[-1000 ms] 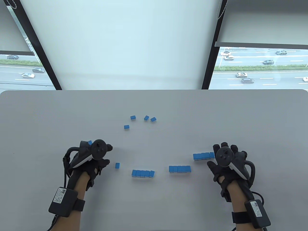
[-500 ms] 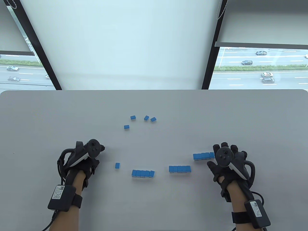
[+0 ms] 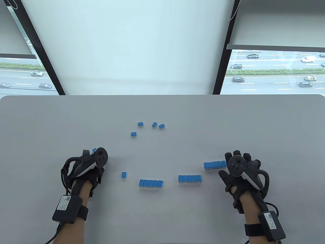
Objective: Build mahjong tile wall
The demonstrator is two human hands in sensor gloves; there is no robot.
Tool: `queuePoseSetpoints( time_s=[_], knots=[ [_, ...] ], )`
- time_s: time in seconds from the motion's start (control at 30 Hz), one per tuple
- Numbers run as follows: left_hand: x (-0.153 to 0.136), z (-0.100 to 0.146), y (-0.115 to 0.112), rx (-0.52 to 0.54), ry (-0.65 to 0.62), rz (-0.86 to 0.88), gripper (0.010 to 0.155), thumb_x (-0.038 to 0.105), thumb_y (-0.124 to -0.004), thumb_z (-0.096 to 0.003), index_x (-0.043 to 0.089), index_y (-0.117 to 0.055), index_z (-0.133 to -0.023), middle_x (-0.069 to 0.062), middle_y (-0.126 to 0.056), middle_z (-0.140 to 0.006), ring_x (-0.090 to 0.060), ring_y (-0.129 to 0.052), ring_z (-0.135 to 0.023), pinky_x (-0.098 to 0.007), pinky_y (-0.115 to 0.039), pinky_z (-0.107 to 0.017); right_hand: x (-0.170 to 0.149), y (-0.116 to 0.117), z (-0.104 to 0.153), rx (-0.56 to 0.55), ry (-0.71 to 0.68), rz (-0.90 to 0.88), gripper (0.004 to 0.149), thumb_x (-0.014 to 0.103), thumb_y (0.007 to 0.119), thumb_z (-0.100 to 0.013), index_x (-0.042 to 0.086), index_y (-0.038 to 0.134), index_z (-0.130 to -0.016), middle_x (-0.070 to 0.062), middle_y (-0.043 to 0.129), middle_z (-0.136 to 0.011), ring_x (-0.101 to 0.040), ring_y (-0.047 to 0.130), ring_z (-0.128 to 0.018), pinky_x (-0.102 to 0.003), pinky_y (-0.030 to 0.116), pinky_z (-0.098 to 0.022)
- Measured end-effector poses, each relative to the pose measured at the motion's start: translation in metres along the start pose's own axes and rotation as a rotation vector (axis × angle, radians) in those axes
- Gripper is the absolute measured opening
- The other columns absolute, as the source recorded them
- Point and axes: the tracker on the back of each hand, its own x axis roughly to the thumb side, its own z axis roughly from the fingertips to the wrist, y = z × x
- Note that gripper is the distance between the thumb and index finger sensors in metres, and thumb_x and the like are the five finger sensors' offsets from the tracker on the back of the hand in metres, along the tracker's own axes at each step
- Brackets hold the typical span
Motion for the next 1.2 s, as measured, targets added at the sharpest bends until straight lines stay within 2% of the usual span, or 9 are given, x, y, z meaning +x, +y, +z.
queuePoseSetpoints(
  time_s=[0.2,0.37,0.63,0.87,1.2],
  knots=[
    [0.004,0.002,0.002,-0.053,-0.007,0.015,0.058,0.044,-0.093,-0.0382,0.026,-0.079,-0.091,0.004,-0.095,-0.078,-0.02,-0.1,-0.061,-0.05,-0.083,-0.054,0.0,0.0,0.0,0.003,-0.003,0.0,0.078,0.059,0.071,-0.041,0.032,0.036,-0.105,-0.002,0.023,-0.113,-0.043,0.019,-0.1,-0.066,0.013,-0.064],
    [0.013,0.009,0.011,-0.045,-0.047,0.06,0.059,0.044,-0.093,-0.0379,0.023,-0.079,-0.091,0.004,-0.094,-0.078,-0.02,-0.1,-0.061,-0.051,-0.083,-0.054,0.0,0.001,0.0,0.004,-0.003,-0.009,0.078,0.059,0.071,-0.041,0.032,0.036,-0.105,-0.002,0.023,-0.113,-0.043,0.019,-0.1,-0.065,0.013,-0.064],
    [0.034,0.011,0.008,-0.096,-0.153,0.121,0.06,0.043,-0.093,-0.0377,0.024,-0.076,-0.092,0.005,-0.091,-0.079,-0.019,-0.098,-0.063,-0.051,-0.081,-0.056,0.0,0.001,0.0,0.004,-0.004,-0.011,0.078,0.059,0.071,-0.041,0.032,0.036,-0.105,-0.002,0.023,-0.113,-0.043,0.019,-0.1,-0.066,0.013,-0.064],
    [0.047,0.01,0.002,-0.142,-0.188,0.1,0.059,0.043,-0.093,-0.0382,0.025,-0.076,-0.092,0.006,-0.09,-0.08,-0.019,-0.097,-0.065,-0.051,-0.081,-0.057,0.0,0.001,-0.001,0.002,-0.005,-0.009,0.078,0.059,0.071,-0.041,0.032,0.036,-0.105,-0.002,0.023,-0.113,-0.043,0.019,-0.1,-0.065,0.013,-0.064],
    [0.052,0.01,0.001,-0.133,-0.208,0.083,0.058,0.044,-0.093,-0.0383,0.033,-0.075,-0.092,0.008,-0.091,-0.08,-0.019,-0.097,-0.065,-0.05,-0.081,-0.057,0.0,0.001,-0.001,0.004,-0.006,-0.007,0.078,0.059,0.071,-0.041,0.032,0.036,-0.105,-0.002,0.023,-0.113,-0.043,0.019,-0.1,-0.065,0.013,-0.064]
  ],
)
